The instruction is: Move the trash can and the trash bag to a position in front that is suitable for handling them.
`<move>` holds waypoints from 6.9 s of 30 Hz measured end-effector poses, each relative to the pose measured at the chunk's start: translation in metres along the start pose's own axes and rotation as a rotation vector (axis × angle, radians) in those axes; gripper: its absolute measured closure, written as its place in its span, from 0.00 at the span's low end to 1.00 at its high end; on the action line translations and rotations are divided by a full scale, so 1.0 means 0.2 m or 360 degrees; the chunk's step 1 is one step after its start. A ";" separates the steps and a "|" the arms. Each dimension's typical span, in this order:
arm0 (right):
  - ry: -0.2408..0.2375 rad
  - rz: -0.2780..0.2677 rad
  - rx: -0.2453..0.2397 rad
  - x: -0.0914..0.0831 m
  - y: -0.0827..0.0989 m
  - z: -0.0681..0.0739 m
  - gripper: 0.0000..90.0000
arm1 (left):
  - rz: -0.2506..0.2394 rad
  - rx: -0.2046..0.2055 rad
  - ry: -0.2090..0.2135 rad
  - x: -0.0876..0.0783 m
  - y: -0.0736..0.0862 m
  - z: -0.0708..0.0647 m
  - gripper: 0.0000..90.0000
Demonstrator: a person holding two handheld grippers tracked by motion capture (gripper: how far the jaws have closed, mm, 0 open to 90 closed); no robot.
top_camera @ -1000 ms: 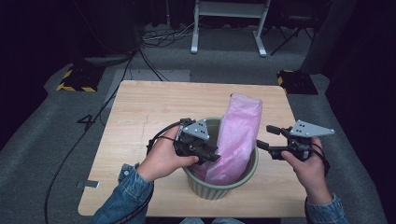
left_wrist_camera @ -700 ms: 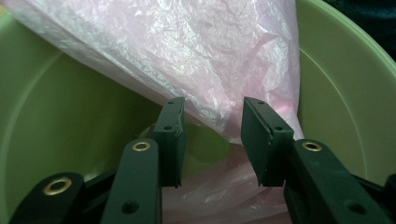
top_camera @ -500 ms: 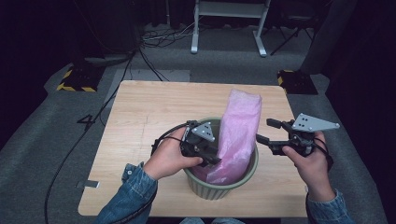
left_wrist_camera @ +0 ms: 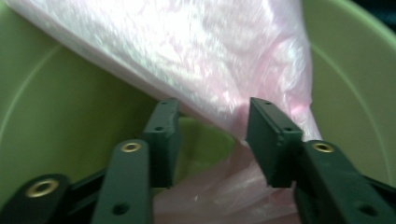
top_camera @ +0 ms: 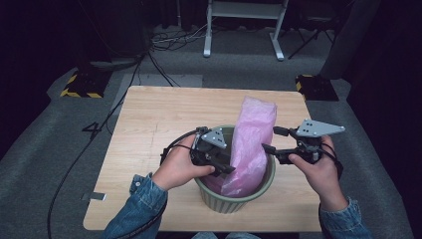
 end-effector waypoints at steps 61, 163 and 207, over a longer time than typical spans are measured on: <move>-0.0218 0.0041 0.0085 0.14 -0.03 -0.06 0.79 | -0.0377 -0.0203 -0.0299 -0.26 0.11 0.07 0.47; -0.0346 -0.0125 -0.0410 -0.16 -0.07 0.40 1.00 | -0.0519 0.0090 -0.0422 -0.33 0.00 -0.05 1.00; -0.0399 -0.0061 -0.0214 -0.30 0.26 0.39 1.00 | -0.0657 -0.0159 -0.0601 -0.46 0.12 0.14 0.47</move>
Point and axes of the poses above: each handheld gripper's, and its own axes: x roughly forward along the jaws, y roughly out of its underside, z roughly to its left, the point moved 5 cm from there along x, roughly forward along the jaws, and after that the axes turned 14 degrees about z, right-handed, at the moved point
